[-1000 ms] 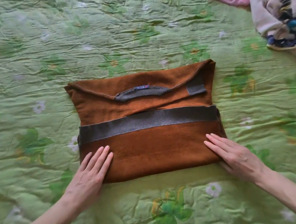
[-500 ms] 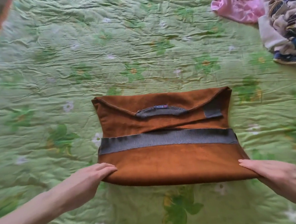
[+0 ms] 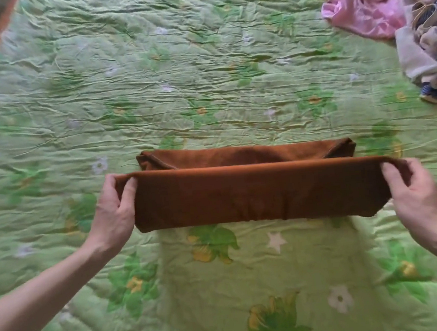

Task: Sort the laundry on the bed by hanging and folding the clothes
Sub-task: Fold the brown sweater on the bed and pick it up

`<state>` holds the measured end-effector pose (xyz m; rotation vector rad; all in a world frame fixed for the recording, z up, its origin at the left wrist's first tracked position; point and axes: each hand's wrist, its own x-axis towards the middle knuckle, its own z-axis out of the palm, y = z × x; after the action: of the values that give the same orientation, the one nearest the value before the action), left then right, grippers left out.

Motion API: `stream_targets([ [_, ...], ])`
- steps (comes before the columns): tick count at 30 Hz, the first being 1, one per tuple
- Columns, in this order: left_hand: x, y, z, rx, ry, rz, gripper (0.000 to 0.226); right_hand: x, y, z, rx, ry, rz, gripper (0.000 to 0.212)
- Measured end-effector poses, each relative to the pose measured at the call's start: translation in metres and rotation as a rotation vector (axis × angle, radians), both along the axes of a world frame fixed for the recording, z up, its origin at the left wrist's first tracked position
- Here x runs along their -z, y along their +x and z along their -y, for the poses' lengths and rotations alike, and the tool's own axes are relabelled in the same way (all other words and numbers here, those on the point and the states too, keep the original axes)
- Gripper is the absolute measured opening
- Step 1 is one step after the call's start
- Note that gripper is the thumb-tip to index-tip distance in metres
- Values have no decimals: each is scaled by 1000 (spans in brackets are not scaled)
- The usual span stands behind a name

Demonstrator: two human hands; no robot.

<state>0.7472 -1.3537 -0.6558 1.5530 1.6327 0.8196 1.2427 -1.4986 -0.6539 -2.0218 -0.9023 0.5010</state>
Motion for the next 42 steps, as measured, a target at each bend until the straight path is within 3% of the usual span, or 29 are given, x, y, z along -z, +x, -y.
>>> stream_targets([
  [4, 18, 27, -44, -108, 108, -88, 22, 21, 3, -61, 62, -18, 179, 34],
  [8, 42, 36, -88, -127, 168, -241, 28, 43, 12, -111, 80, -134, 327, 38],
  [15, 87, 36, -140, -118, 75, -402, 29, 80, 27, -153, 84, -375, 410, 43],
  [19, 105, 40, -152, -33, 15, -581, 26, 93, 31, -154, 99, -471, 377, 46],
  [21, 104, 45, -152, -42, 10, -643, 29, 93, 28, -156, 92, -464, 349, 44],
  [24, 94, 48, -146, -26, 102, -796, 29, 83, 21, -157, 87, -292, 376, 44],
  [26, 85, 54, -131, 77, 263, -834, 33, 74, 9, -151, -34, -88, 508, 48],
  [28, 79, 73, -102, 312, 409, -814, 41, 69, -20, -144, -283, 57, 618, 49],
  [30, 86, 102, -70, 524, 390, -784, 54, 72, -61, -140, -551, 59, 636, 52],
  [32, 96, 127, -50, 581, 303, -783, 63, 83, -98, -138, -726, -64, 671, 57],
  [35, 111, 120, -56, 507, 203, -858, 73, 104, -96, -139, -717, -313, 741, 68],
  [39, 122, 71, -79, 292, 134, -900, 82, 119, -30, -125, -587, -376, 777, 72],
  [42, 128, 49, -87, 131, 20, -811, 88, 121, 4, -115, -430, -428, 716, 74],
])
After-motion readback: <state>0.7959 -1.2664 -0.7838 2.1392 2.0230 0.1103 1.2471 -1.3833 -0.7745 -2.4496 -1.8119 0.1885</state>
